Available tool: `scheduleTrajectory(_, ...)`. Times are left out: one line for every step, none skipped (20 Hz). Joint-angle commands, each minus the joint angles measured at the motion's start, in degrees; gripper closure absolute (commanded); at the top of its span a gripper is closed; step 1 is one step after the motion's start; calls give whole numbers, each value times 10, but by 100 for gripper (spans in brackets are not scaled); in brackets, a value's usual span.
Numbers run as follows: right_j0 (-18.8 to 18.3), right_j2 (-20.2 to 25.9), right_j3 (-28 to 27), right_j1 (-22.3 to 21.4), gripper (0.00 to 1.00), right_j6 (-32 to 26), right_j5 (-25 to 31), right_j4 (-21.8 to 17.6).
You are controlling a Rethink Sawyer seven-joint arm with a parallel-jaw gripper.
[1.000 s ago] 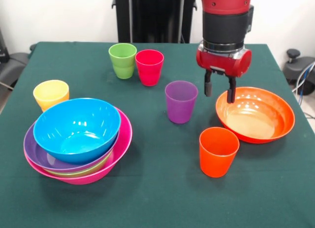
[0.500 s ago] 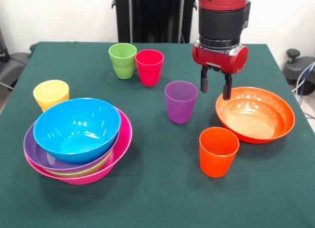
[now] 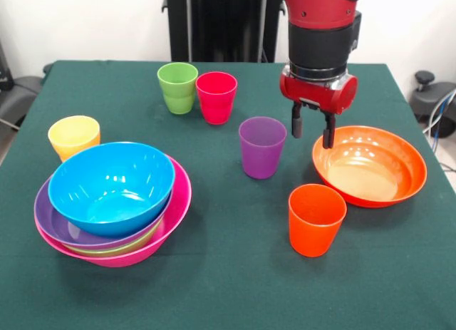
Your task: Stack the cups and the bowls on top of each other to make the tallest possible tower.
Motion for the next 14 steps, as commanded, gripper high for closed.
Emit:
scheduleTrajectory(15, 37, -24, 49, 0, -42, 3, -51)
scheduleTrajectory(14, 37, -25, 50, 0, -43, 4, -51)
scheduleTrajectory(12, 39, -25, 49, 0, -44, 4, -51)
scheduleTrajectory(12, 39, -26, 51, 0, -44, 3, -52)
scheduleTrajectory(11, 40, -29, 55, 0, -45, 1, -53)
scheduleTrajectory(12, 39, -28, 56, 0, -43, -1, -55)
scheduleTrajectory(12, 39, -30, 59, 0, -43, -3, -56)
scheduleTrajectory(12, 39, -32, 61, 0, -42, -5, -56)
scheduleTrajectory(13, 39, -33, 63, 0, -40, -6, -57)
scheduleTrajectory(13, 40, -35, 65, 0, -40, -8, -58)
scheduleTrajectory(12, 40, -39, 68, 0, -41, -6, -58)
scheduleTrajectory(13, 41, -41, 70, 0, -40, -8, -58)
scheduleTrajectory(13, 40, -43, 72, 0, -39, -8, -59)
scheduleTrajectory(14, 39, -46, 75, 0, -39, -9, -60)
